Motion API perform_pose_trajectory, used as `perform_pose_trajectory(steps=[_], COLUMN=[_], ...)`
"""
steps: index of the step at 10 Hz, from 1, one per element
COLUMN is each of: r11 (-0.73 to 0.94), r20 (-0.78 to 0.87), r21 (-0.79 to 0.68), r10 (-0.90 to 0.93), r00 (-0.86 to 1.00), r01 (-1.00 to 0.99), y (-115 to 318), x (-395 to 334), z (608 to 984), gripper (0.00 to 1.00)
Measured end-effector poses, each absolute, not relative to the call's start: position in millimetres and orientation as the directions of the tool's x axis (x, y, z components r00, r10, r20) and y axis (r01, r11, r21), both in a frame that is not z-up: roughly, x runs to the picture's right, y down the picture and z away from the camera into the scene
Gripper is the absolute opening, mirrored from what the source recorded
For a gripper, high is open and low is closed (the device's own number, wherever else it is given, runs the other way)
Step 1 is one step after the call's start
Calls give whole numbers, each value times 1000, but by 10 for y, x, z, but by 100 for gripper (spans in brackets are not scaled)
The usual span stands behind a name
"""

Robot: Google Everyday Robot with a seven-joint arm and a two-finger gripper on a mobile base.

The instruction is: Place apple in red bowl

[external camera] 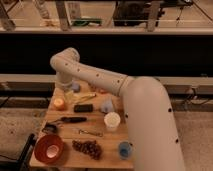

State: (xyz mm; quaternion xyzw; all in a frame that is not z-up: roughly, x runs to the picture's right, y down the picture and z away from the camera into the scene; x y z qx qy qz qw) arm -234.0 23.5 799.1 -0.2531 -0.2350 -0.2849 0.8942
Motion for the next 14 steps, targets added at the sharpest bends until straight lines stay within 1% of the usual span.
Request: perform_pose_trajectory(steps=[3,7,11,14], r11=[715,706,667,663], r20=[574,607,626,638], r21=[-321,-241,-198,-191], r10=[-375,-426,-478,-476], r00=[728,671,616,605], r01=[621,666,718,723], y=[251,275,465,479], x=[-2382,-2637,-2853,-2866], z=[8029,8124,8371,8538], gripper=[80,80,80,80])
